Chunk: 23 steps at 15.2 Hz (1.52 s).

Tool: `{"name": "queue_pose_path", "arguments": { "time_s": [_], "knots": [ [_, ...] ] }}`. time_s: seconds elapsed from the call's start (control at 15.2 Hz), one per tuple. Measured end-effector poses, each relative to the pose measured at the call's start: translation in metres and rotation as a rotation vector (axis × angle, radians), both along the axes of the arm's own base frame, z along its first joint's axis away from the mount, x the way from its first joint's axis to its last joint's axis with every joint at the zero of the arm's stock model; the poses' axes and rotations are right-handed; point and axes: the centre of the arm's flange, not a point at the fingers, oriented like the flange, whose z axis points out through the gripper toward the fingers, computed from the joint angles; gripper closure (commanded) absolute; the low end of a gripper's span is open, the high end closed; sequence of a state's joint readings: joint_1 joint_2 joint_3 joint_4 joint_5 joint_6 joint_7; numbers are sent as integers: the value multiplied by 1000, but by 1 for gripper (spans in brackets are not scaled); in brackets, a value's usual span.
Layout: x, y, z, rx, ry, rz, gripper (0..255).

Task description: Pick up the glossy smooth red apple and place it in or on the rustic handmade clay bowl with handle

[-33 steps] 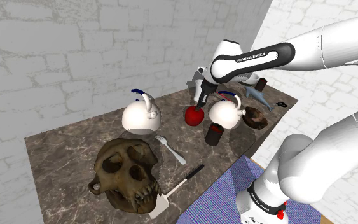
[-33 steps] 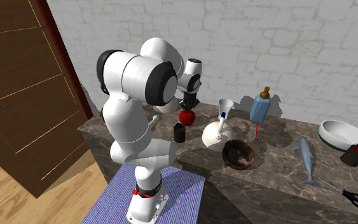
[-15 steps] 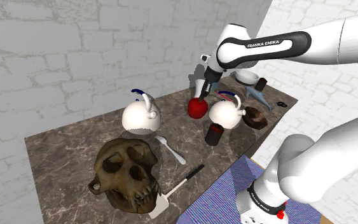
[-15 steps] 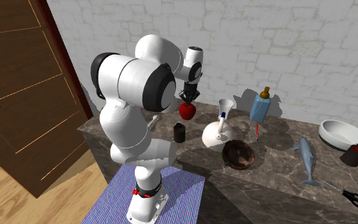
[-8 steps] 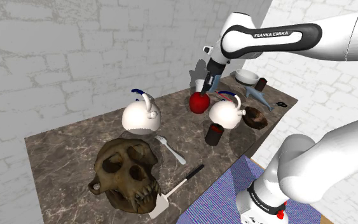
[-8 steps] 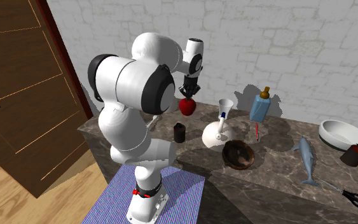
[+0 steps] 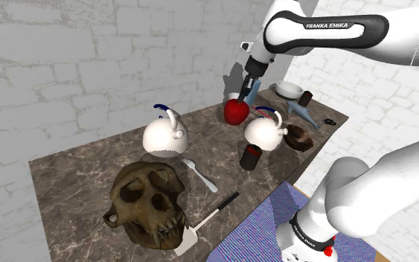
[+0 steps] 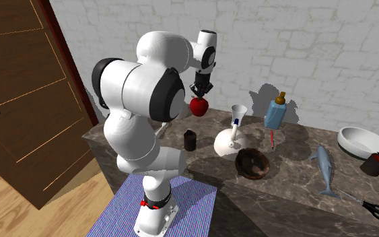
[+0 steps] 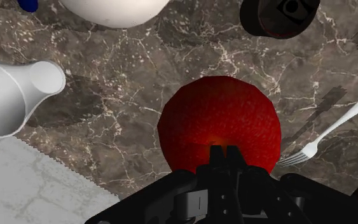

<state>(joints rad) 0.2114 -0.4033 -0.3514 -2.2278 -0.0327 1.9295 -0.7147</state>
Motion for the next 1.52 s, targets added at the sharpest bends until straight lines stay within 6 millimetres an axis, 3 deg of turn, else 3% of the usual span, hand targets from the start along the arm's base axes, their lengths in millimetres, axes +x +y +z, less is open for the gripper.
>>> {"name": "queue_pose_path", "arguments": {
  "time_s": [0.4,0.53,1.52],
  "knots": [
    [-1,1,31,0,0,0,255],
    [-9,-12,37,0,0,0,255],
    [-119,-168,72,0,-1,-1,255]
  ]
}}
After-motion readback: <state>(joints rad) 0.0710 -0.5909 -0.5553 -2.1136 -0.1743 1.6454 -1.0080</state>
